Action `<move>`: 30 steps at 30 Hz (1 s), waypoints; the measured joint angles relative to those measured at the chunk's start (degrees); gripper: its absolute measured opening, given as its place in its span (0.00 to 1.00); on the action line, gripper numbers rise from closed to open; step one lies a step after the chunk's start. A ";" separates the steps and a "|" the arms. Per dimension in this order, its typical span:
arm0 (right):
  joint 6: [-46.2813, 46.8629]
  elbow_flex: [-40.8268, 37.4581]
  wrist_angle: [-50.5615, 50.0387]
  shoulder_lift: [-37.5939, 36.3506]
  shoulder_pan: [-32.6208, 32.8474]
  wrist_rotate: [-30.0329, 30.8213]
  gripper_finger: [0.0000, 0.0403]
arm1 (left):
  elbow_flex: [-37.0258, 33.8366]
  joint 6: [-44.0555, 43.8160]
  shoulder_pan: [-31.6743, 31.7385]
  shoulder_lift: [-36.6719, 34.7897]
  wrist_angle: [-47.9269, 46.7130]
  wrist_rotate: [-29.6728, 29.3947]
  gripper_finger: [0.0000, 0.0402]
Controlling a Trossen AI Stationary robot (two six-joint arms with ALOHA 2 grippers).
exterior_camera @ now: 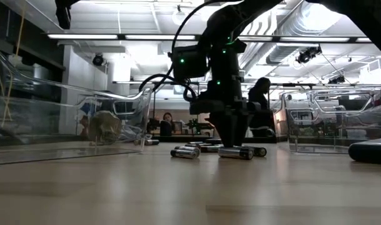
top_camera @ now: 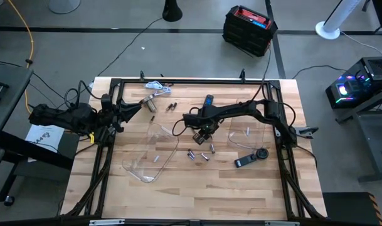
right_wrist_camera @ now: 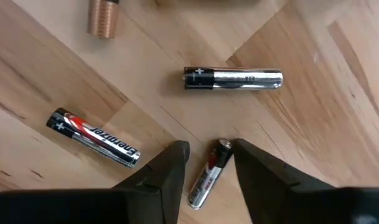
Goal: Sort batteries
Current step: Put the white battery into the right transparent bin
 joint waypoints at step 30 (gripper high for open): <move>2.29 7.83 -29.50 -24.30 -1.50 21.64 0.04 | 0.00 1.07 0.00 0.16 0.45 -2.47 0.16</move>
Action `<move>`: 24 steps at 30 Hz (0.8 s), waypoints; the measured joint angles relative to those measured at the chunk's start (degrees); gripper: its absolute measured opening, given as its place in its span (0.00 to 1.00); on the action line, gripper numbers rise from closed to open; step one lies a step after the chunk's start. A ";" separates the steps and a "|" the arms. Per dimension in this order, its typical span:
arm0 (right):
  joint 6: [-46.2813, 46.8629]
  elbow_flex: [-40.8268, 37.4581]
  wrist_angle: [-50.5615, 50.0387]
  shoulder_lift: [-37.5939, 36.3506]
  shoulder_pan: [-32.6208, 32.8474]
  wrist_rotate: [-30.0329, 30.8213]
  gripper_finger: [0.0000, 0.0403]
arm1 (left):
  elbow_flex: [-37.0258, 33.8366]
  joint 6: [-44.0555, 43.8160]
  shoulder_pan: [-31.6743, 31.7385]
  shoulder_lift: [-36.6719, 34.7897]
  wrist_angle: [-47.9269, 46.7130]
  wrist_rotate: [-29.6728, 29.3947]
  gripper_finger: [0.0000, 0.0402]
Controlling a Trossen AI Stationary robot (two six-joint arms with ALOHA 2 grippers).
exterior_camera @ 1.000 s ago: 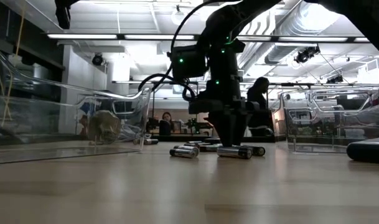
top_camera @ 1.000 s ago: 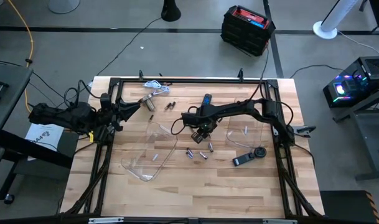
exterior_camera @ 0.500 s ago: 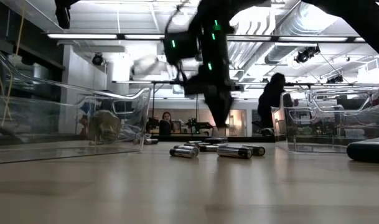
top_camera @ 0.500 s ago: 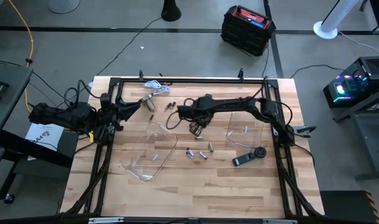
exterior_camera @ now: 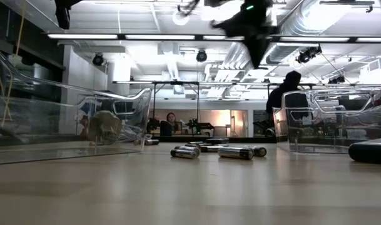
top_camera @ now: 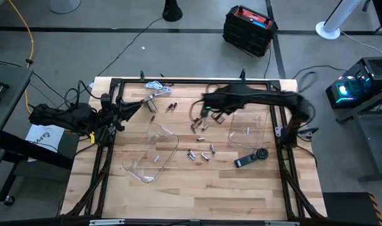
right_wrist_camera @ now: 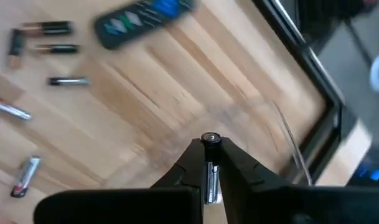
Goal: Sort batteries
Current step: Put the white battery into the right transparent bin
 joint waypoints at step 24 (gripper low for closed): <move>15.52 -35.85 22.33 -27.70 1.40 -5.93 0.44 | 0.00 -2.91 0.00 0.38 0.41 -2.05 0.16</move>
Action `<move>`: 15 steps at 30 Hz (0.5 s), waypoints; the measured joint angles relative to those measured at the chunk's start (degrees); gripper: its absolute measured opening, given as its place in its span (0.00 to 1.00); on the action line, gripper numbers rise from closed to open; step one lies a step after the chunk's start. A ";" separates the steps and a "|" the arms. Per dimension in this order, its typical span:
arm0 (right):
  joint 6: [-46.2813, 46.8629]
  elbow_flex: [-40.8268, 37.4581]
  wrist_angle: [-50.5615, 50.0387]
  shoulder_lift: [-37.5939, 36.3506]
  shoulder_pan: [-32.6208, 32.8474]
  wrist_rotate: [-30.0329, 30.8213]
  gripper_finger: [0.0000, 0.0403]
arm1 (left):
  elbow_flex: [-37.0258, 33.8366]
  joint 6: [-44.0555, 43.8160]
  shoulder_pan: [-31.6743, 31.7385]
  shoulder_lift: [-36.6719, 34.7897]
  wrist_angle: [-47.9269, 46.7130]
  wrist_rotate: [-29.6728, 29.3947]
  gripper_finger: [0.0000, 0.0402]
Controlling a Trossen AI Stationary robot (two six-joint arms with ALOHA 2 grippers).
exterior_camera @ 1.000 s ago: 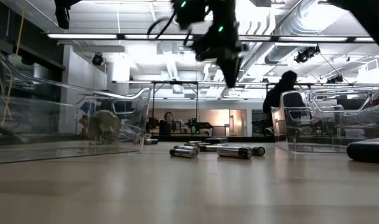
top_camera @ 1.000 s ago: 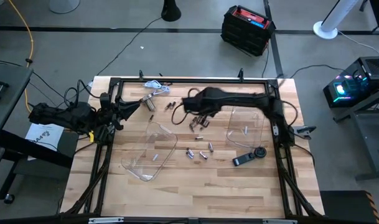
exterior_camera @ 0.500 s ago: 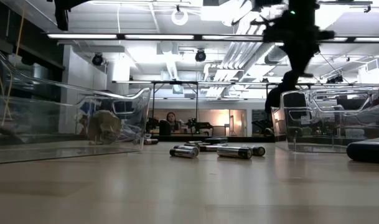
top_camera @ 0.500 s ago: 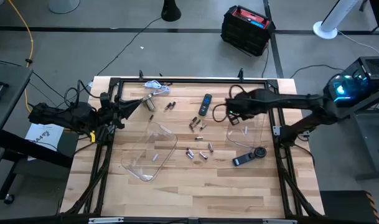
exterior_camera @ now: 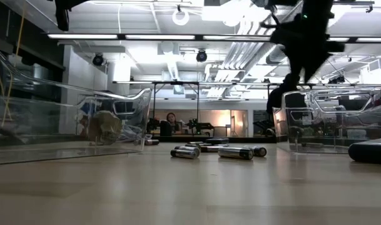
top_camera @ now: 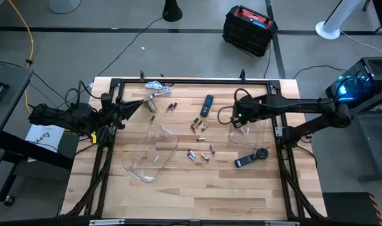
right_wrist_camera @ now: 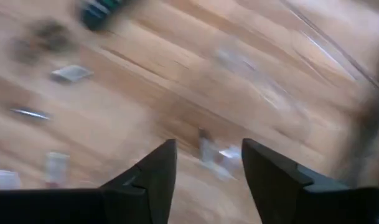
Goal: Sort batteries
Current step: Put the white battery into the right transparent bin
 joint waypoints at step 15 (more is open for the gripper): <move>-33.32 0.65 41.44 17.17 6.79 -20.66 0.46 | -0.02 -3.84 0.00 0.15 4.35 -4.75 0.16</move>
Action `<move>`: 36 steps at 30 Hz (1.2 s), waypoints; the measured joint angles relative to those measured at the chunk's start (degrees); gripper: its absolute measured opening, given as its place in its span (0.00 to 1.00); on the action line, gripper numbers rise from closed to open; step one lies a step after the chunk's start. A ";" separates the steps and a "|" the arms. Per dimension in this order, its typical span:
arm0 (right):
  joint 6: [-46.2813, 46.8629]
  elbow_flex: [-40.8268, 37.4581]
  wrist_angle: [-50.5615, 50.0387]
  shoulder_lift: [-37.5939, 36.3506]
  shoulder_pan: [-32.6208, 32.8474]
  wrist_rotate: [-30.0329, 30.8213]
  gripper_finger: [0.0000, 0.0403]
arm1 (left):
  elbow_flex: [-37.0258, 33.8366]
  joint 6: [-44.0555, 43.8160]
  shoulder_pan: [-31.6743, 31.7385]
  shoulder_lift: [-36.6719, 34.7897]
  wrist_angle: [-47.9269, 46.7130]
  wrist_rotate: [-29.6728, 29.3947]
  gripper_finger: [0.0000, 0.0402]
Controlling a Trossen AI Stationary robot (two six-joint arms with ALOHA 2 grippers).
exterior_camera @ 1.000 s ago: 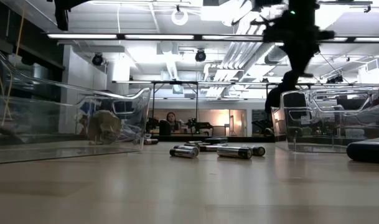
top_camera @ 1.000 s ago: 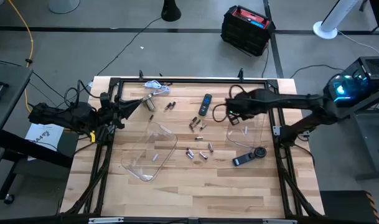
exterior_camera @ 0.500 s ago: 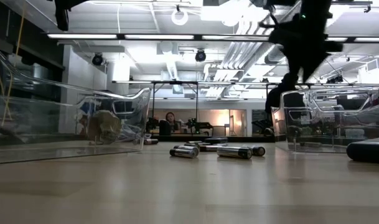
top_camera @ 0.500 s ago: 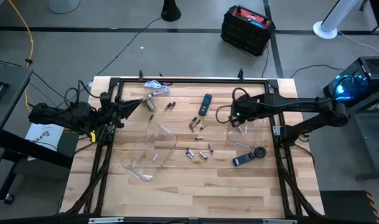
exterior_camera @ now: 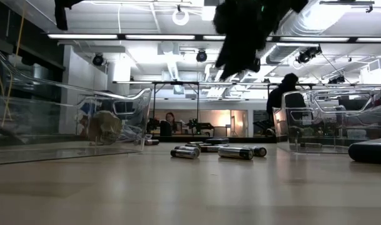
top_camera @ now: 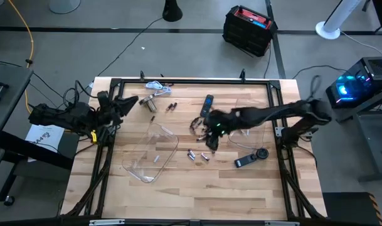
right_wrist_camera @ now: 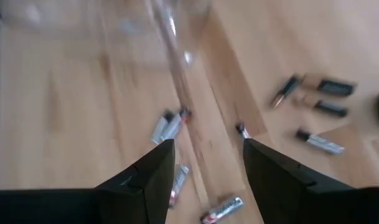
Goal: Sort batteries
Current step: Put the white battery into the right transparent bin
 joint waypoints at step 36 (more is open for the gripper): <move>-8.42 6.98 -11.46 5.45 -0.46 13.44 0.02 | -0.02 0.78 0.00 0.29 -3.12 -4.23 0.16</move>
